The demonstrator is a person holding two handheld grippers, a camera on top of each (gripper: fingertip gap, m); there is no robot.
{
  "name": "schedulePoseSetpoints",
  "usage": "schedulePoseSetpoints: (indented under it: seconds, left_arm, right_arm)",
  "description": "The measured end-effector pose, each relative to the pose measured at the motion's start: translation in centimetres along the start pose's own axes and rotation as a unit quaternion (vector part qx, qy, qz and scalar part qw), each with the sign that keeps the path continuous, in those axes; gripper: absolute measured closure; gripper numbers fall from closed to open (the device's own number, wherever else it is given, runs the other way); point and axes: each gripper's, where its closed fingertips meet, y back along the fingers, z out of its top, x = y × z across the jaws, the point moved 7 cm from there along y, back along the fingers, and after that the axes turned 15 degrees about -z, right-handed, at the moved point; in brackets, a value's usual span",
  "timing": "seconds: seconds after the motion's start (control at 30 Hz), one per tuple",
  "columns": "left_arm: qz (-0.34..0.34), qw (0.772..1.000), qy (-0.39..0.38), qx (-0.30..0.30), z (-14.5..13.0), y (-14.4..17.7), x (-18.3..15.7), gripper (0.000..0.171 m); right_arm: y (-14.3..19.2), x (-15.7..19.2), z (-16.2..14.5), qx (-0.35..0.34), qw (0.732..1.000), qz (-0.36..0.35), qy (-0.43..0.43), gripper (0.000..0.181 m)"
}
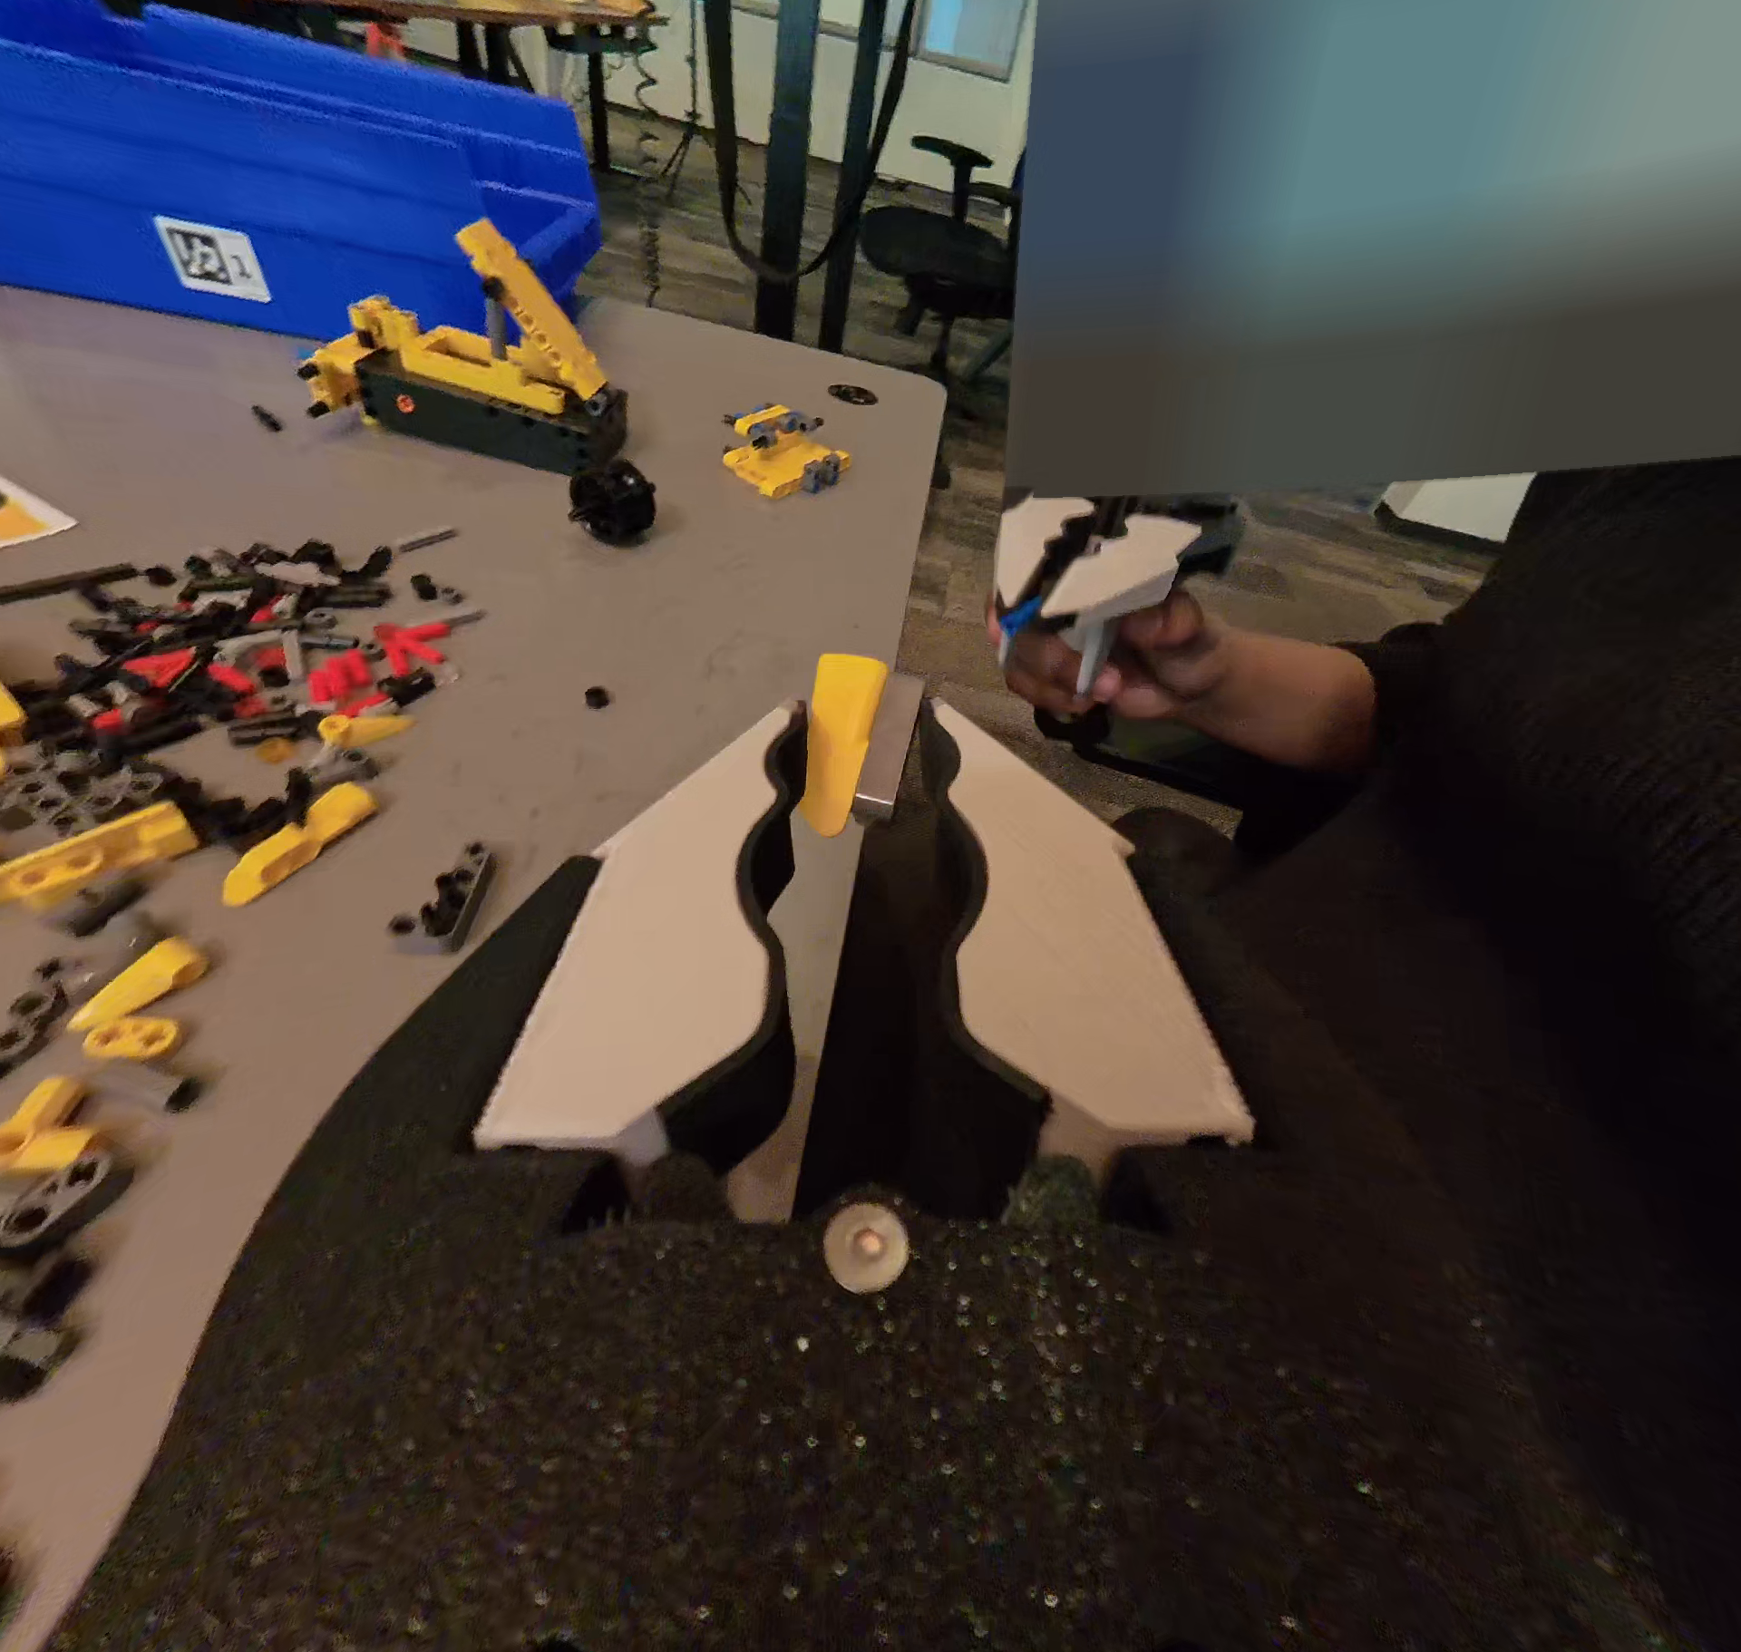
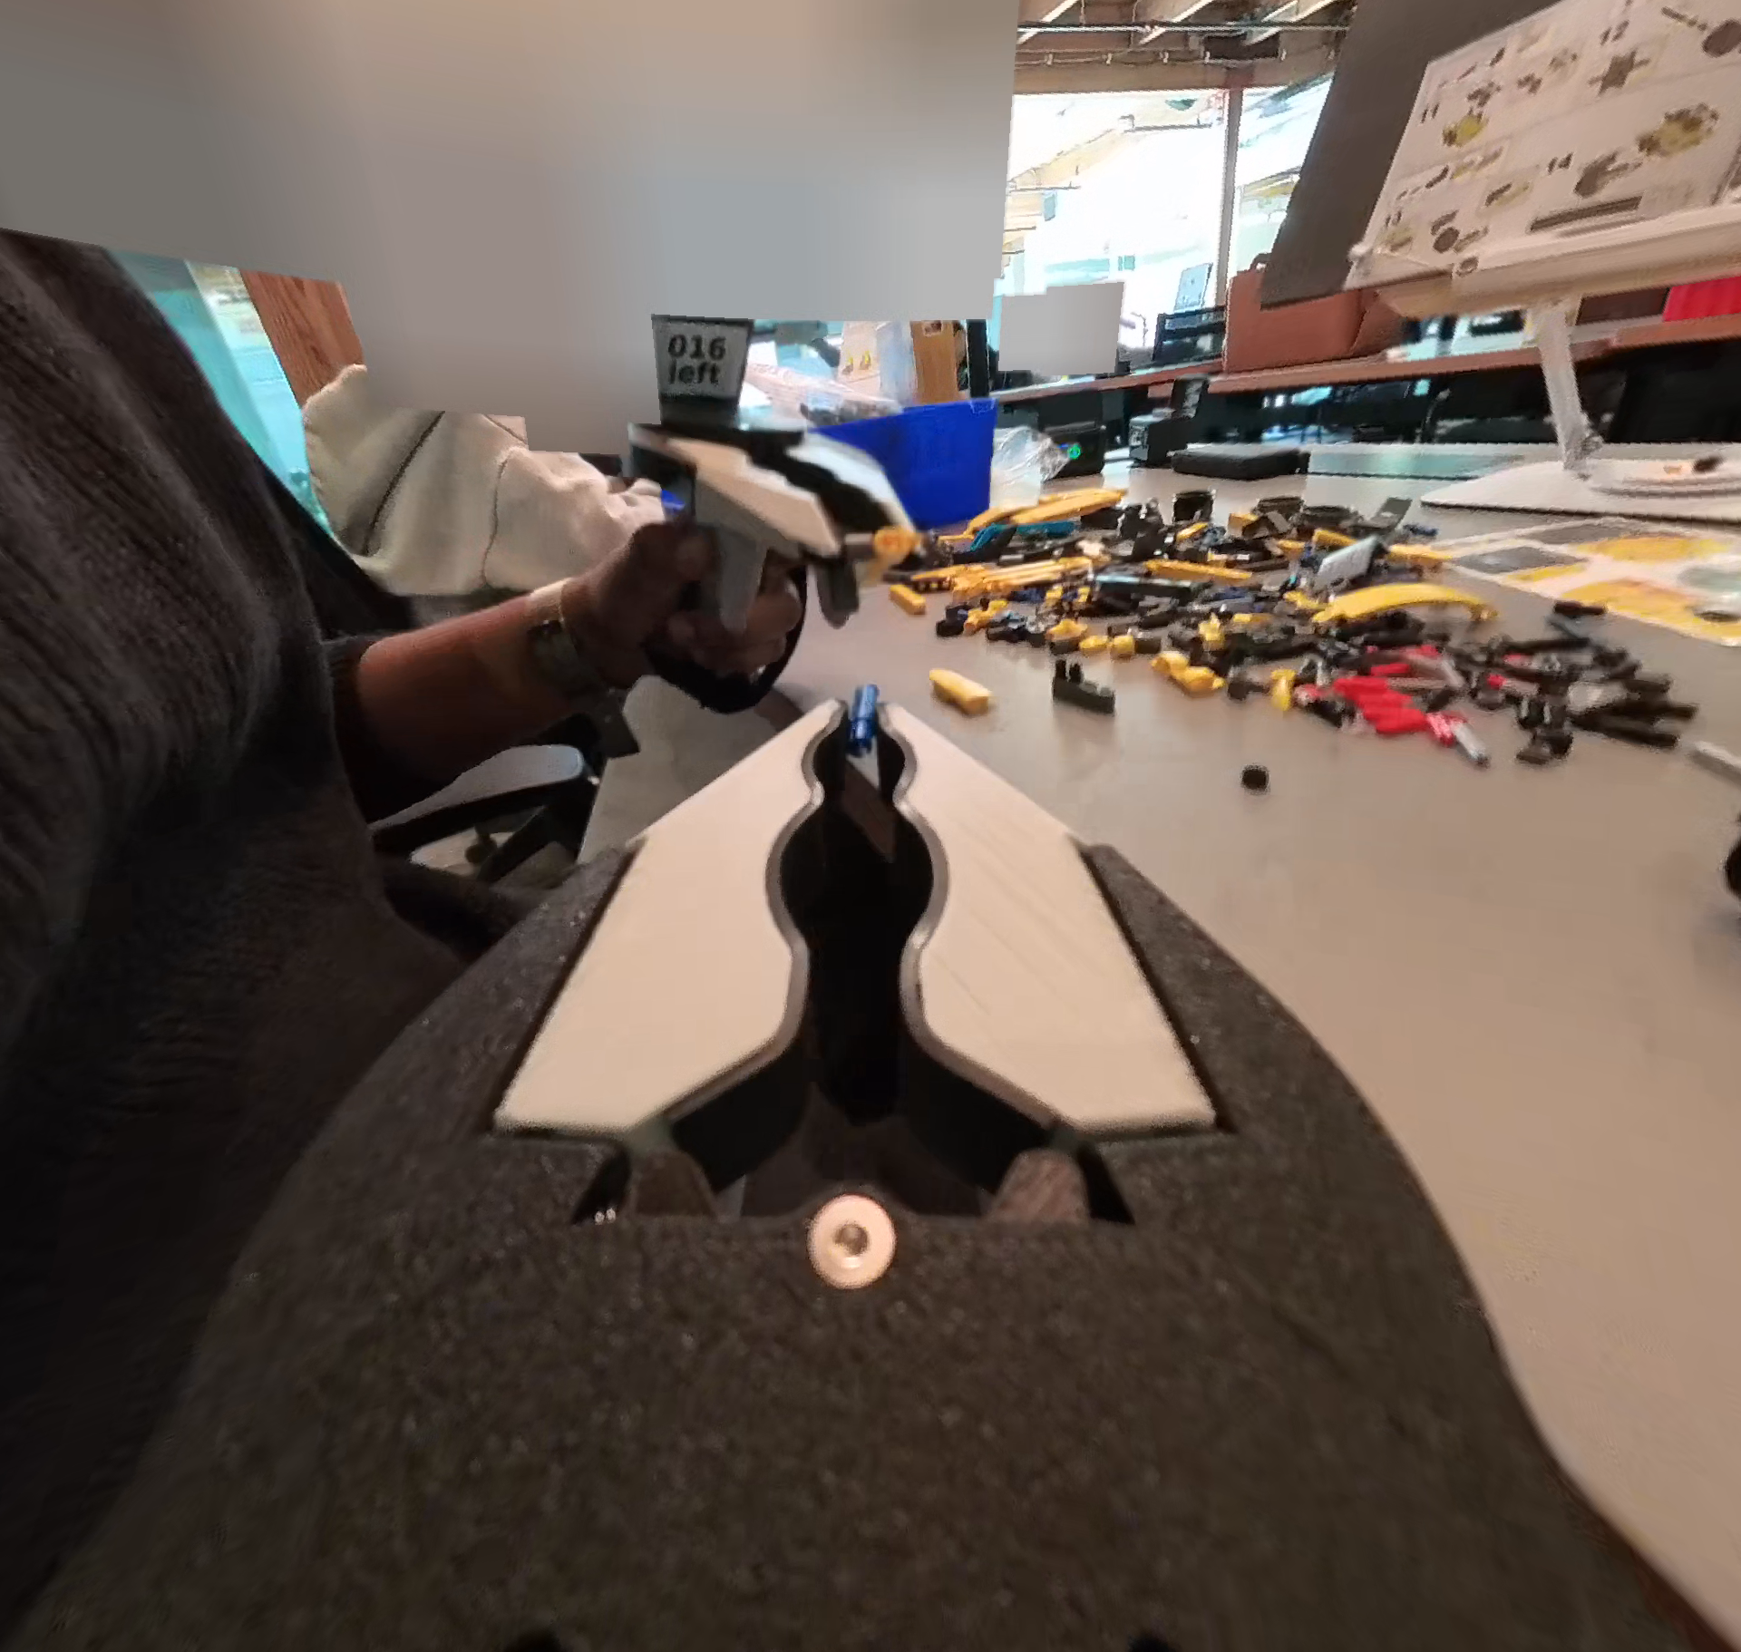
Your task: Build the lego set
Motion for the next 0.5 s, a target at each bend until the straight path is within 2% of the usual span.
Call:
schedulePoseSetpoints:
  seconds: [0.07, 0.23, 0.37, 0.5]
  left_arm:
    - [-0.009, 1.000, 0.006, -0.021, -0.2, 0.7, -0.3, 0.149]
    - [-0.057, 0.991, 0.037, -0.117, -0.4, 2.3, -1.0, 0.149]
    - [-0.085, 0.980, 0.059, -0.172, -0.7, 3.1, -1.1, 0.149]
    - [-0.088, 0.976, 0.064, -0.187, -1.0, 3.3, -1.1, 0.149]
  right_arm:
    - [-1.5, -0.2, 1.0, 0.003, 1.000, 0.010, 0.005, 0.176]
    - [-5.0, 1.4, 2.1, 0.007, 0.997, 0.065, 0.027, 0.176]
    - [-6.6, 2.7, 0.6, 0.014, 0.995, 0.095, 0.032, 0.176]
    - [-7.0, 2.8, -1.5, 0.024, 0.993, 0.115, 0.010, 0.176]
